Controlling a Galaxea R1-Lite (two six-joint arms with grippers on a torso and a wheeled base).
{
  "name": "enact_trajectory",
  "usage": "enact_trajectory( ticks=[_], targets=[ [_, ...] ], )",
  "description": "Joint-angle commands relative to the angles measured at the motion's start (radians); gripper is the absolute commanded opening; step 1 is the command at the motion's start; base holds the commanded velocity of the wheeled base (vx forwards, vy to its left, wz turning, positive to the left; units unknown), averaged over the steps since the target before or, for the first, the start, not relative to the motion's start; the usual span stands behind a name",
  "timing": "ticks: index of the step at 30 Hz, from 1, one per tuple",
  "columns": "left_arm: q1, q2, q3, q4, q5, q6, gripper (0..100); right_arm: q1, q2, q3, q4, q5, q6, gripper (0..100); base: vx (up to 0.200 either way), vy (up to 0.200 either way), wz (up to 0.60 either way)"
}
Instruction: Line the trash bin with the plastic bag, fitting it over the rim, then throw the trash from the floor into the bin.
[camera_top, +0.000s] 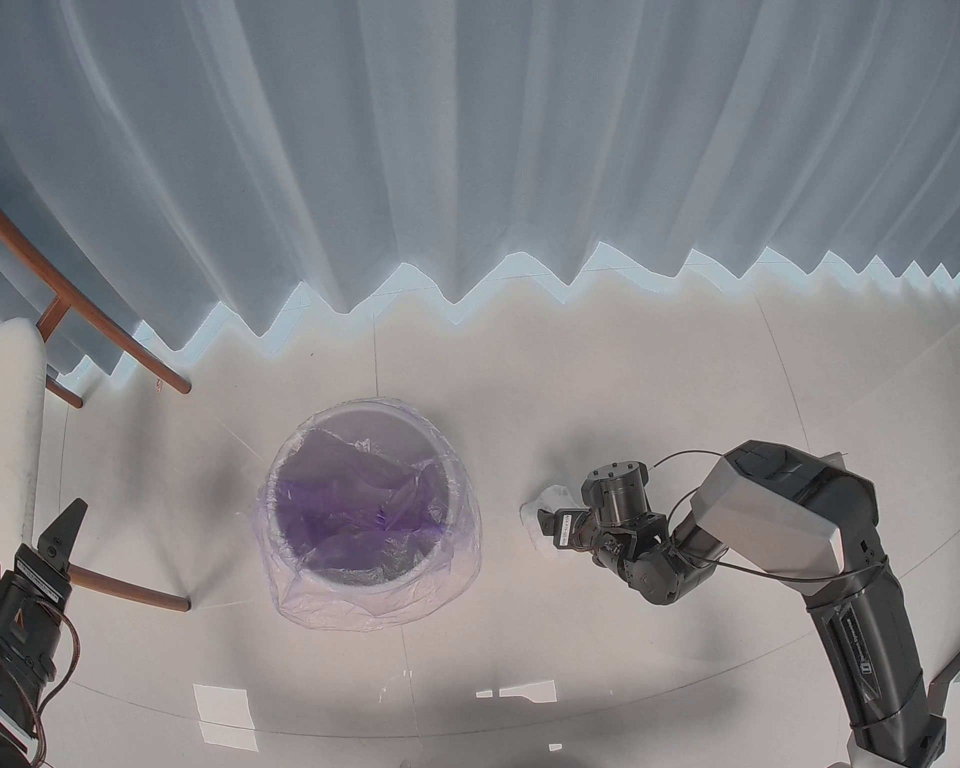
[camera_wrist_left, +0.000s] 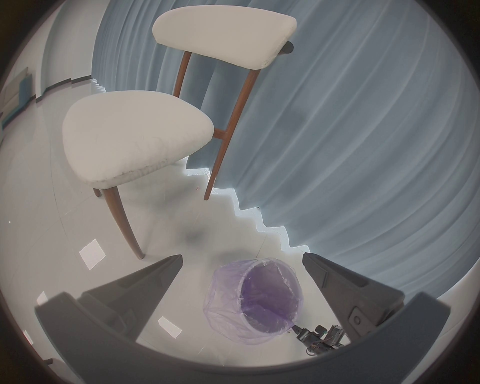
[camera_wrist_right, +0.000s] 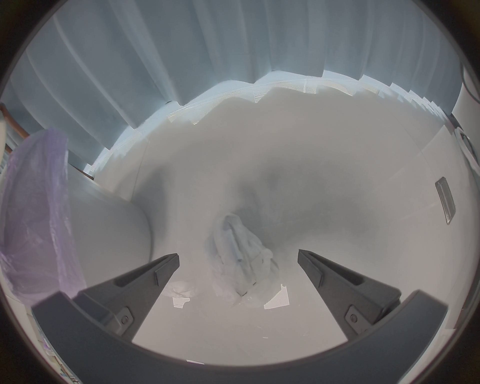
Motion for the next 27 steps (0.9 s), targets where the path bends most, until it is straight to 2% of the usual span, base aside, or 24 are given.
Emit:
enact_trajectory(
  ticks=[1, 7, 18, 19, 27],
  targets=[
    [0.002, -0.005, 0.018, -0.001, 0.000, -0.001, 100, -0.005, 0.022, -0.035, 0.020, 0.000, 0.003, 100, 0.000, 0.000, 0.00],
    [0.006, -0.007, 0.018, -0.002, 0.003, 0.000, 100, -0.015, 0.048, -0.135, 0.109, 0.000, 0.003, 100, 0.000, 0.000, 0.00],
    [0.011, -0.045, 0.018, 0.018, 0.018, 0.000, 100, -0.017, 0.042, -0.135, 0.149, -0.019, 0.003, 100, 0.000, 0.000, 0.00],
    [0.011, -0.047, 0.018, 0.021, 0.018, 0.000, 100, -0.017, 0.042, -0.136, 0.154, -0.019, 0.003, 0, 0.000, 0.000, 0.00],
    [0.013, -0.047, 0.018, 0.022, 0.021, 0.000, 100, -0.015, 0.042, -0.141, 0.160, -0.019, 0.026, 0, 0.000, 0.000, 0.00]
  ],
)
